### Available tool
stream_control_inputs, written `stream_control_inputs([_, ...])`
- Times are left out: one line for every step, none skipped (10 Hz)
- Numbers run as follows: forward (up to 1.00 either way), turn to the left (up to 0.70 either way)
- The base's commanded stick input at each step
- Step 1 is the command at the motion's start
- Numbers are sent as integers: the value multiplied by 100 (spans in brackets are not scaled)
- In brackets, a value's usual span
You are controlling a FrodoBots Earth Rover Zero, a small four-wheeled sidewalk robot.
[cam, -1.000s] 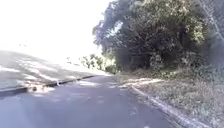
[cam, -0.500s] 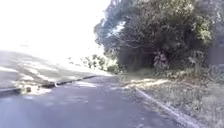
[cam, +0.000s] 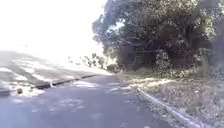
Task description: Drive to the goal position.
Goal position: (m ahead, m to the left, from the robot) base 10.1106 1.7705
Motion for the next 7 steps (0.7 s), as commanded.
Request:
stream_control_inputs([70,0])
stream_control_inputs([70,0])
stream_control_inputs([70,0])
stream_control_inputs([70,0])
stream_control_inputs([70,0])
stream_control_inputs([70,0])
stream_control_inputs([70,0])
